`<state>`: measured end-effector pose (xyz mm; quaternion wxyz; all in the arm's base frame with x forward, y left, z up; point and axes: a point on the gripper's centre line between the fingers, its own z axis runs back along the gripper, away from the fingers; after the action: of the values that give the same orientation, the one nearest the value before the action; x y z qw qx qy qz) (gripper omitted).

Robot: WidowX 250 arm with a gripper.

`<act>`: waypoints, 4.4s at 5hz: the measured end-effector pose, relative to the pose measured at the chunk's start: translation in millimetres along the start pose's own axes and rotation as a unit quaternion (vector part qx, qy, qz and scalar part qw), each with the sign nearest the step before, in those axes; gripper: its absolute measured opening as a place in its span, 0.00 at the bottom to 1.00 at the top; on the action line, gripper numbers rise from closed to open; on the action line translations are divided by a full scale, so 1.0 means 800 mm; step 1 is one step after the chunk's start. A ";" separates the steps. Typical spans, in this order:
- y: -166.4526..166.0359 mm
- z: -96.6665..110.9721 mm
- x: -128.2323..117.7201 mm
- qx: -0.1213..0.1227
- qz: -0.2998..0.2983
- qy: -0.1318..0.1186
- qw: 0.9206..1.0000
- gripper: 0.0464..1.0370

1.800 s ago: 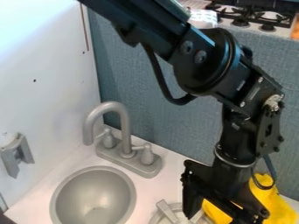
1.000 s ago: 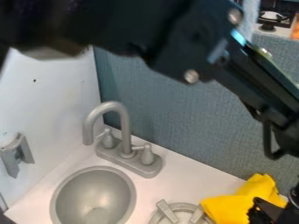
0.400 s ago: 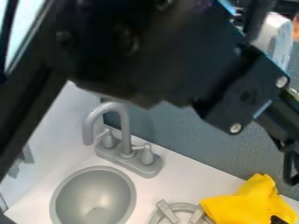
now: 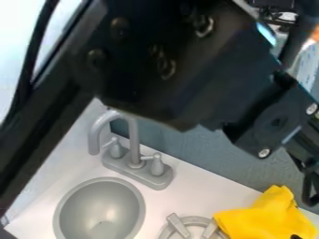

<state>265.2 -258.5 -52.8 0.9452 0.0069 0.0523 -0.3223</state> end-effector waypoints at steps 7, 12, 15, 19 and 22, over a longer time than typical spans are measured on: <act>-0.018 -0.037 0.027 -0.009 -0.096 0.003 0.995 0.54; 0.114 0.020 -0.104 0.019 0.169 -0.055 0.984 0.53; 0.175 -0.001 -0.124 0.020 0.227 -0.040 0.973 0.53; 0.182 -0.040 -0.108 -0.009 0.209 -0.021 0.978 0.53; 0.185 -0.044 -0.094 -0.013 0.201 -0.021 0.979 0.82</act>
<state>292.7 -94.0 -82.7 0.9916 -0.0021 0.0346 -0.1247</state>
